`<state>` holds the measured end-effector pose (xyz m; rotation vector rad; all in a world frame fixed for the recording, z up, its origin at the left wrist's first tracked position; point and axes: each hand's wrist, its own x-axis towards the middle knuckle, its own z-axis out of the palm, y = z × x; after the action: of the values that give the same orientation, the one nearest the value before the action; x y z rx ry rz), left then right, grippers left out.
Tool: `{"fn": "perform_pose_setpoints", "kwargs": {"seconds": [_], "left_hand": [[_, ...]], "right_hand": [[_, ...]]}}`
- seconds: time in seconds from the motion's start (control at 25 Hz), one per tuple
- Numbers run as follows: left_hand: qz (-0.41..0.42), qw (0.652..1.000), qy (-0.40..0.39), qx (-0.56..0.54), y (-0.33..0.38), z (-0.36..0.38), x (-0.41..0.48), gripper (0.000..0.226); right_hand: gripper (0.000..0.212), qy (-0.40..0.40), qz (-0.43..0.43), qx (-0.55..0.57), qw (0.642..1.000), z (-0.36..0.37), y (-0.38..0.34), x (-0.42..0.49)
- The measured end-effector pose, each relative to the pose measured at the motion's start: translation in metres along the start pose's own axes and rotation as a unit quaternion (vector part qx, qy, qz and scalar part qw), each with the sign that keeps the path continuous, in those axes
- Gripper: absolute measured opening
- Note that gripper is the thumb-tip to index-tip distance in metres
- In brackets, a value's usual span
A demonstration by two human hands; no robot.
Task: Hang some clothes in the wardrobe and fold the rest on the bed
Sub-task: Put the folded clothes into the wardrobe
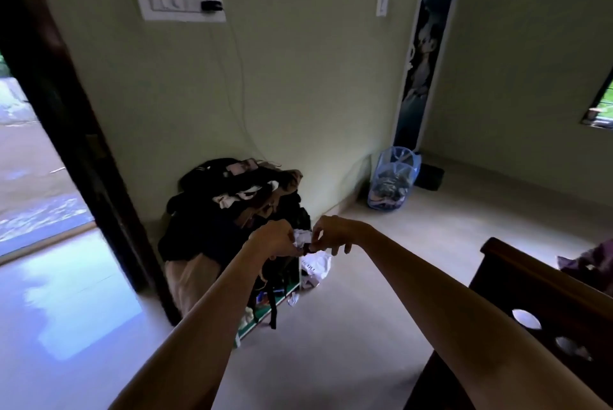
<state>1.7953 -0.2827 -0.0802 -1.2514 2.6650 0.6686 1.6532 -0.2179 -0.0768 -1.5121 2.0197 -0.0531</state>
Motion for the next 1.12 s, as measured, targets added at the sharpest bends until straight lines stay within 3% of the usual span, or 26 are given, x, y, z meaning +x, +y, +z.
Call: {"fn": "perform_pose_setpoints", "kwargs": {"seconds": [0.24,0.44,0.64,0.8,1.12], "left_hand": [[0.101,0.993,-0.006,0.060,0.030,-0.038,0.161,0.039],[0.187,0.978,-0.060,0.072,0.090,-0.065,0.290,0.048],[0.261,0.953,-0.129,0.084,0.168,-0.045,0.392,0.048],[0.296,0.936,-0.155,0.107,0.235,-0.038,0.467,0.048],[0.376,0.909,-0.133,0.120,0.412,-0.045,0.614,0.047]], "right_hand": [[0.038,0.036,0.106,0.085,0.990,-0.077,0.067,0.102],[0.036,0.100,0.182,0.139,0.968,-0.143,0.137,0.150],[0.033,0.115,0.287,0.180,0.934,-0.178,0.240,0.174],[0.032,0.127,0.321,0.199,0.917,-0.213,0.321,0.197],[0.030,0.194,0.384,0.235,0.871,-0.327,0.483,0.222]]}}
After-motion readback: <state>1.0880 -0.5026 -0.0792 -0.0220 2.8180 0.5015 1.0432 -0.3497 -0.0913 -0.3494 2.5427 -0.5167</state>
